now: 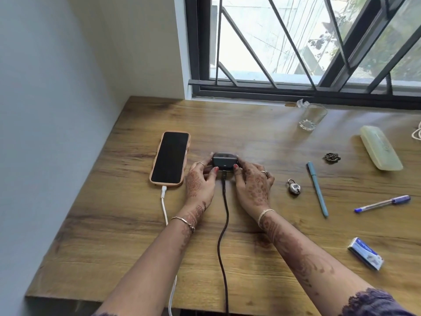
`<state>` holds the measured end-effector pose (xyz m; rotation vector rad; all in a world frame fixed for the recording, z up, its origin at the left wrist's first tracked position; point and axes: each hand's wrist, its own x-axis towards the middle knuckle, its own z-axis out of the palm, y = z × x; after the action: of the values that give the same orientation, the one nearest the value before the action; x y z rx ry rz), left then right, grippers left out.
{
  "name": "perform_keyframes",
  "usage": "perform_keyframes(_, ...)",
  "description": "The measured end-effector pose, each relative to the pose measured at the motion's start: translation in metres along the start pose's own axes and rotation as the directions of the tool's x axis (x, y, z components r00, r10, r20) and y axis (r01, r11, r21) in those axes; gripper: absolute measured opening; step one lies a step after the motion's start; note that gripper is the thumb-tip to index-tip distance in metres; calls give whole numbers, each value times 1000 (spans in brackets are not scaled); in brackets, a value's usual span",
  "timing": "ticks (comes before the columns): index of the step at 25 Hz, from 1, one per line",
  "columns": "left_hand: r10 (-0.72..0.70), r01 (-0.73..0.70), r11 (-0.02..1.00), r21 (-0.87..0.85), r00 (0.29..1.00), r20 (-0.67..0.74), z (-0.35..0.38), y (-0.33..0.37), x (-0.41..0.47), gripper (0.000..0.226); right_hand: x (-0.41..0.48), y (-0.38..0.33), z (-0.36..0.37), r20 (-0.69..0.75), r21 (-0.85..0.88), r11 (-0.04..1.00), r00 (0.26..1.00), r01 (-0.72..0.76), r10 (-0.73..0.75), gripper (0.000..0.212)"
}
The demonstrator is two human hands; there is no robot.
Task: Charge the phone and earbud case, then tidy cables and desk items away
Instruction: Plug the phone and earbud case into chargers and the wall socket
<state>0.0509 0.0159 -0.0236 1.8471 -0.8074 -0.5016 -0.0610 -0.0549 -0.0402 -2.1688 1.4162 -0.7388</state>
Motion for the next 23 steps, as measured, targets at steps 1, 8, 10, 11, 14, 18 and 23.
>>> perform_keyframes(1,2,-2,1000,-8,1000,2,0,-1,0,42,0,0,0,-6,6,1000,1000,1,-1,34)
perform_keyframes(8,4,-4,999,-44,1000,2,2,-2,0,43,0,1,0,-18,7,1000,1000,-16,16,35)
perform_keyframes(10,3,-3,999,-52,1000,0,2,-4,1,43,1,1,1,-14,6,1000,1000,-16,16,35)
perform_keyframes(11,1,-1,998,-58,1000,3,2,-4,1,43,1,1,1,-13,6,1000,1000,-18,18,35)
perform_keyframes(14,-14,14,997,-74,1000,12,3,-5,2,43,1,1,0,-11,14,1000,1000,-19,19,35)
perform_keyframes(18,-11,13,997,-78,1000,19,3,-7,3,42,1,1,0,-15,22,1000,1000,-15,15,35)
perform_keyframes(23,-33,34,995,-93,999,12,3,-7,3,43,0,0,-1,-9,36,999,1000,-22,22,35)
